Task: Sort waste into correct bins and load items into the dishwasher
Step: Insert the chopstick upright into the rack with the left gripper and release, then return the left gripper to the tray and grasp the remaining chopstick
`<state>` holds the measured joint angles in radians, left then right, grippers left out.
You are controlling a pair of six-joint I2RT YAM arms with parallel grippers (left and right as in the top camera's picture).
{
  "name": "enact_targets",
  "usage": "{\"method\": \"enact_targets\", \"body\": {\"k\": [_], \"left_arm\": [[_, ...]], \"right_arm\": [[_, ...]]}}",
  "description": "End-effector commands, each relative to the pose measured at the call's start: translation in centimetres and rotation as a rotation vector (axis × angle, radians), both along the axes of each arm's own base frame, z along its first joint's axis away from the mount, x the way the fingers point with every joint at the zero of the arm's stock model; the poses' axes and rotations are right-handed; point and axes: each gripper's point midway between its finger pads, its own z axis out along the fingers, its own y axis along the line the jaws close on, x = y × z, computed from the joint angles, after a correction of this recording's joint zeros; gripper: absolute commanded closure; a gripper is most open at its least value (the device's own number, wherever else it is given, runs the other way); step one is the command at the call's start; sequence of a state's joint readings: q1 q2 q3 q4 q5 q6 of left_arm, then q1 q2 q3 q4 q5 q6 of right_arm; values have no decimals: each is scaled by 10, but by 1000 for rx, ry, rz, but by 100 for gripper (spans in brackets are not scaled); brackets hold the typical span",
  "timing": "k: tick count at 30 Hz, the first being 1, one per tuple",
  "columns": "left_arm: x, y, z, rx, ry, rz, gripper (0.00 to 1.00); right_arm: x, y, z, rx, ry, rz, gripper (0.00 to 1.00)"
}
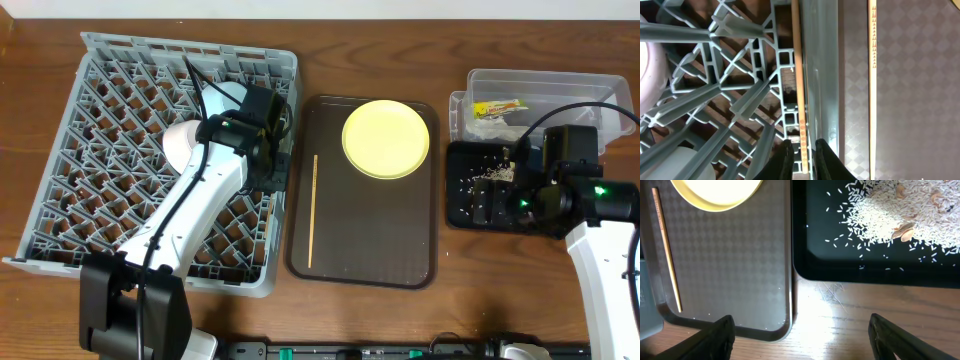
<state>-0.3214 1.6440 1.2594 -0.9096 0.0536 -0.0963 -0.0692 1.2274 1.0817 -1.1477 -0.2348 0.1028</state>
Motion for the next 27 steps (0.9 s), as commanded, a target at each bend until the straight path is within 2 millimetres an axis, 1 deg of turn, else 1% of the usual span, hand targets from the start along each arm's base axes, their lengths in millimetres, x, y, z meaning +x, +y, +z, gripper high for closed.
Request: {"method": "enact_targets", "body": {"k": [1,2,3,5,7,9,10,12,14,16,18,20,23,27], "left_arm": [[2,0,6,-9,-17,-8,77],[2,0,10,-12,-26,-8,76],[4,-1,18,-21,-53,-8,73],[5,-5,29,-50,-84,-13,72],[2,-20,40,-135,-101,-38,69],[-4,-42,51,-239,-104,-84,69],[-7,-51,53,-267,-103,-105,69],[-12,-64,54,-268,-106,-145,69],[-15,-72,49,-242,-107,-148,64],[-17,-76,41,-186,-105,-112,63],[-20,-79,29,-127,-96,-80,59],[-22,-84,19,-94,-78,-57,59],[-29,-94,-2,-67,-22,-42,58],[-32,-94,-36,-8,56,25,56]], "right_arm": [[2,-2,7,1,-21,-10,17],[2,-2,7,1,-21,-10,17],[3,-2,7,1,-21,-10,17],[3,-2,7,1,-21,-10,17],[3,-2,7,1,-22,-10,17],[3,-2,7,1,-24,-10,17],[4,-2,7,0,-25,-10,17],[4,-2,7,1,-26,-10,17],[4,-2,7,1,-26,-10,17],[4,-2,7,1,-25,-10,17],[4,-2,7,1,-25,-10,17],[3,-2,7,1,-25,-10,17],[3,-2,7,1,-23,-10,17],[2,-2,6,1,-17,-10,17]]}}
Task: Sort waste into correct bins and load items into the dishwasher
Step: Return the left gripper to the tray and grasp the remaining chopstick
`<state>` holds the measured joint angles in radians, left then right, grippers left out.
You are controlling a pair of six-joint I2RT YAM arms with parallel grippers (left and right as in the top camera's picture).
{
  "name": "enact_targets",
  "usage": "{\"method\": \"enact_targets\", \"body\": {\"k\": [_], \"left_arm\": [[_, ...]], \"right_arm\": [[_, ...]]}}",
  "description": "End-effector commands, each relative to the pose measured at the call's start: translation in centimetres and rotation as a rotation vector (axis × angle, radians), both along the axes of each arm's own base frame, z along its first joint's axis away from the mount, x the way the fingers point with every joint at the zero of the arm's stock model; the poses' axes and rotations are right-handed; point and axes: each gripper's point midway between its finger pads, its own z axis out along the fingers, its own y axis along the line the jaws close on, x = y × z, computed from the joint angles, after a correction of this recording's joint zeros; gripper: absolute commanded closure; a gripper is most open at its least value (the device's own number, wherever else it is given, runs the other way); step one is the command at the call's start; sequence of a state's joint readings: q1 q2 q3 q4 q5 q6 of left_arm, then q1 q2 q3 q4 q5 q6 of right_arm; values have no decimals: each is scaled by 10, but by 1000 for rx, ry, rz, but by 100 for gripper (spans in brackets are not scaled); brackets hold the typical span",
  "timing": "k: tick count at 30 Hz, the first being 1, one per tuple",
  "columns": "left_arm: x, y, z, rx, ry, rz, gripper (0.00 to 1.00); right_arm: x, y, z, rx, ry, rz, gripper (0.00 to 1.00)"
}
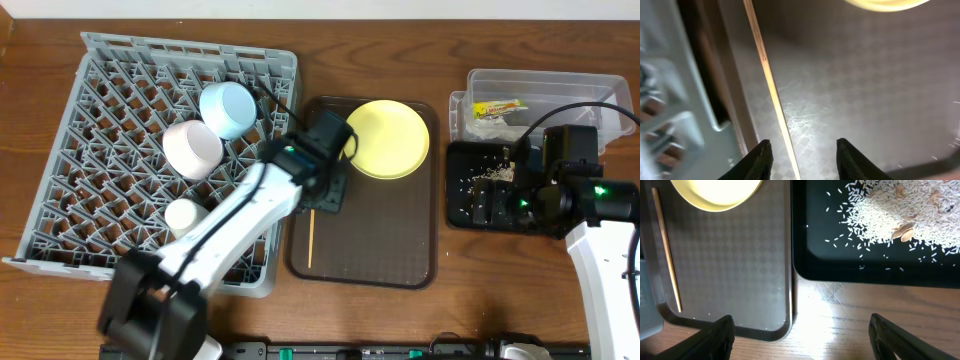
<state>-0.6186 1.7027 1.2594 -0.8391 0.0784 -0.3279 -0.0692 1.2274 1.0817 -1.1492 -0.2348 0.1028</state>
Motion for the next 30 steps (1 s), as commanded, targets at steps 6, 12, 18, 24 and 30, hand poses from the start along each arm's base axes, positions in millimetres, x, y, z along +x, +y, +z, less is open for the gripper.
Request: {"method": "enact_targets", "body": {"k": [6,12,18,24,30], "left_arm": [[4,7,-59,105,97,121,50],[3,8,-85,138,138,120,48],[-3,10,-103,167,182,119,69],[-4,10,-103,164,187,118,80],[-5,11,-102,168,192,118,94]], "right_arm": [[2,-2,6,1,-18,-10,17],[2,-2,6,1,-19,-10,17],[2,-2,6,1,-19,-10,17],[2,-2,6,1,-18,-10,17],[1,-2,6,1,-16,-10,17]]}}
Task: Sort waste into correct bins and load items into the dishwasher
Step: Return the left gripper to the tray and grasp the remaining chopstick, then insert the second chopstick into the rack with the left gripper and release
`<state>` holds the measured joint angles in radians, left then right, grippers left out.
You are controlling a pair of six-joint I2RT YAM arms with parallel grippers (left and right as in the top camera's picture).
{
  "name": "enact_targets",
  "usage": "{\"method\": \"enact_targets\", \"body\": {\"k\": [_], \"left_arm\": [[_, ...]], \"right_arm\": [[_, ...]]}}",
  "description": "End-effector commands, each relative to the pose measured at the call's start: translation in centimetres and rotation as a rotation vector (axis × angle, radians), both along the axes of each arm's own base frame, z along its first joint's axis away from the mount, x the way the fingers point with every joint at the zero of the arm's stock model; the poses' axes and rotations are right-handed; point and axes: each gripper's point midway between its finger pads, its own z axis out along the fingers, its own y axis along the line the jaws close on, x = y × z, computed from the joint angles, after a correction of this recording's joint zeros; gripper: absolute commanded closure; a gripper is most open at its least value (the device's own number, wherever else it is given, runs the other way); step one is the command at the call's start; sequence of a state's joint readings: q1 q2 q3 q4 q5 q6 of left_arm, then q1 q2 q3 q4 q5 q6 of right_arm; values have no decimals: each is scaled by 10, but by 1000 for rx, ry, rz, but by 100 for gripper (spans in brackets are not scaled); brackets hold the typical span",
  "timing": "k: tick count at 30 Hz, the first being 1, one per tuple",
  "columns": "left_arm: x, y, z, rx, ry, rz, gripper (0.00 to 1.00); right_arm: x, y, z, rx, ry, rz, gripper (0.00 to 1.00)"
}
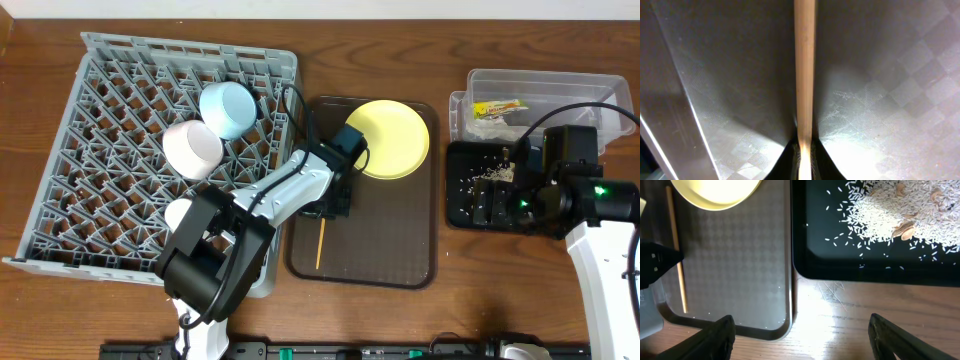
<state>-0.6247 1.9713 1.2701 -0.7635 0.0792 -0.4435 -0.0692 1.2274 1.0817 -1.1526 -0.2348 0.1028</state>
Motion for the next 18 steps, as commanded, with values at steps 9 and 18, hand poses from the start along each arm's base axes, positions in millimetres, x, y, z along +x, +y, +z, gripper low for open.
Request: {"method": "enact_targets", "body": {"k": [9,18], "left_arm": [[13,21,40,3,-65,-20,95],[32,51,130,-98,-283,-14,94]], "right_arm": [[2,-2,6,1,-17,-10,17],[2,-2,6,1,-19,-10,17]]}}
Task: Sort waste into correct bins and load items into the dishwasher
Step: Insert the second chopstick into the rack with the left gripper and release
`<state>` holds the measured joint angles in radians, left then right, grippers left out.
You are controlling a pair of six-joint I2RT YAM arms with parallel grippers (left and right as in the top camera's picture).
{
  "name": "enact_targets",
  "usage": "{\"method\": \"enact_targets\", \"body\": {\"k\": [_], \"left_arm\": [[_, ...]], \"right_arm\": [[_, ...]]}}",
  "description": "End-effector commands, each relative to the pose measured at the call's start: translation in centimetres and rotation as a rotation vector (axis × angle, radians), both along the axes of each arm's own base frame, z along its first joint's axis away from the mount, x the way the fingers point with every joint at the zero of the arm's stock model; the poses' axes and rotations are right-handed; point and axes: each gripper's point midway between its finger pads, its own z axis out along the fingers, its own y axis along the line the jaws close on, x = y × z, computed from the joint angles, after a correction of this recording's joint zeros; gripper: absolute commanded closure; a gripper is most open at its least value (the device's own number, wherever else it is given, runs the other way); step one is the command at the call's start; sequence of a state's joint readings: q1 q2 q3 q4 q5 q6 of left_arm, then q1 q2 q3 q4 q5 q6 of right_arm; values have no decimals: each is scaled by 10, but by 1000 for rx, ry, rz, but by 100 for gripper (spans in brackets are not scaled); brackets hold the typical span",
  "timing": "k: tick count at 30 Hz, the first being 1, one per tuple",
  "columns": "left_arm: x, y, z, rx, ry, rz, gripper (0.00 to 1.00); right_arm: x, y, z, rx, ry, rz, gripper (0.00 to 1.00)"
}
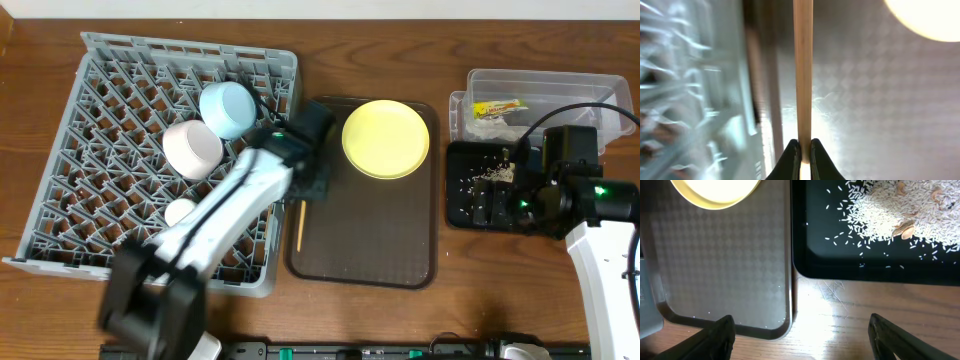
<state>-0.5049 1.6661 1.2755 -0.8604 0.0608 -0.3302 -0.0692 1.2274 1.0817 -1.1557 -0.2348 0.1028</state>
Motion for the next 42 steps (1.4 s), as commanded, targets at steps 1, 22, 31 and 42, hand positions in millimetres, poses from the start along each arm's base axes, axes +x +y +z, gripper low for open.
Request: {"method": "enact_targets", "body": {"k": [1,22,31,42], "left_arm": [[10,17,36,-10,-103,-23,94],[23,85,24,52,-64,32,92],[22,78,9,19,-22,21,92],[22,78,-5,30,19,20,78]], "right_arm": [[3,-2,7,1,-22,-10,17],[2,-2,6,1,-19,-11,17],[3,-2,7,1,-23,-11,17],[2,-2,6,1,-18,-10,17]]}}
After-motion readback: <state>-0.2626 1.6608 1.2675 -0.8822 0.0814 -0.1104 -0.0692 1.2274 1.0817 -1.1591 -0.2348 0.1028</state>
